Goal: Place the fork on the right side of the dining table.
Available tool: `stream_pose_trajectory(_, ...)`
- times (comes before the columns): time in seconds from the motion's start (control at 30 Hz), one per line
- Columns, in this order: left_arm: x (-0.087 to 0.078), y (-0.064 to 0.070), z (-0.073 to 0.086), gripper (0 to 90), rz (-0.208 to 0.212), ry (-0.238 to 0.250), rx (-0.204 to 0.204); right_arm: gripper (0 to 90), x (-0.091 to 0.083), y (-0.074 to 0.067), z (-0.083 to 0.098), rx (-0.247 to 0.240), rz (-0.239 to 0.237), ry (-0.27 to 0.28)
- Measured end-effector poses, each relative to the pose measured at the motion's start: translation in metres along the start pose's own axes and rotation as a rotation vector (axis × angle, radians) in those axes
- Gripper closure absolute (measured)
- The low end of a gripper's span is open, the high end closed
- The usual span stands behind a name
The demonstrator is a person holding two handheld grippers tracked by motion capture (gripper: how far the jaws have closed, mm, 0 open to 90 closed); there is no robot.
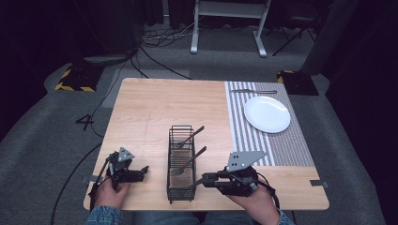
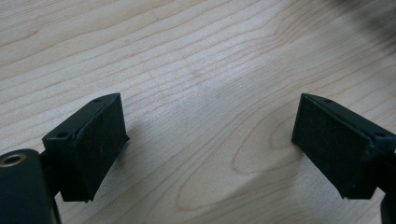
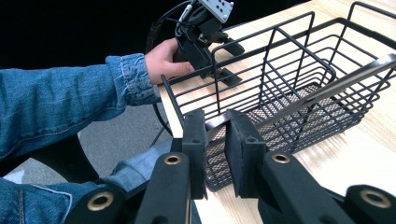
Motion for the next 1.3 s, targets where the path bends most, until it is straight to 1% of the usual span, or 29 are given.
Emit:
stream_pose_trajectory(0.03,0.0,0.0,0.0,10.0,0.0,0.0,0.001,78.3,0.0,-0.001,-0.001,-0.007,0.005,-0.006)
stream_pose_trajectory(0.2,0.0,0.0,0.0,10.0,0.0,0.0,0.003,78.8,-0.001,-0.002,-0.002,-0.013,0.007,-0.011)
stream_pose_trajectory(0.4,0.0,0.0,0.0,10.1,0.0,0.0,0.003,79.4,-0.002,-0.003,-0.003,-0.022,0.014,-0.007)
stream_pose_trajectory(0.43,0.0,0.0,0.0,10.1,0.0,0.0,0.003,84.1,-0.004,-0.004,-0.005,-0.03,0.024,-0.006)
stream_pose_trajectory(0.47,0.0,0.0,0.0,10.1,0.0,0.0,0.003,86.0,-0.005,-0.004,-0.005,-0.036,0.028,-0.003)
stream_pose_trajectory(0.5,0.0,0.0,0.0,10.1,0.0,0.0,0.003,86.1,-0.005,-0.004,-0.006,-0.038,0.024,0.003)
stream_pose_trajectory(0.53,0.0,0.0,0.0,10.1,0.0,0.0,0.003,86.2,-0.006,-0.003,-0.007,-0.04,0.034,0.002)
stream_pose_trajectory(0.57,0.0,0.0,0.0,10.1,-0.001,0.0,0.003,86.2,-0.006,-0.003,-0.007,-0.038,0.026,0.004)
stream_pose_trajectory(0.67,0.0,0.0,0.0,10.0,0.0,-0.001,0.004,86.3,-0.006,-0.003,-0.007,-0.038,0.024,0.008)
stream_pose_trajectory(0.83,0.0,0.0,0.0,10.1,0.0,-0.002,0.007,86.8,-0.01,-0.003,-0.012,-0.049,0.031,0.034)
stream_pose_trajectory(0.97,0.0,0.0,0.0,10.0,-0.001,-0.002,0.006,87.0,-0.014,-0.002,-0.017,-0.037,0.012,0.059)
stream_pose_trajectory(1.1,0.0,0.0,0.0,10.0,-0.001,-0.001,0.006,87.0,-0.019,-0.001,-0.023,-0.039,0.014,0.082)
stream_pose_trajectory(1.27,0.0,-0.001,0.0,10.1,-0.001,-0.002,0.006,87.1,-0.027,-0.001,-0.031,-0.054,0.032,0.107)
stream_pose_trajectory(1.3,0.0,-0.001,0.0,10.1,-0.001,-0.002,0.006,87.1,-0.031,-0.002,-0.035,-0.058,0.035,0.121)
Point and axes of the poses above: each handheld gripper's, and its own axes: x roughly forward along the jaws, z roughly out of its underside, y roughly to its right, the point moved 9 cm from there along x, roughly forward along the jaws, and after that the axes turned 8 degrees about -z, right-handed, at the moved point
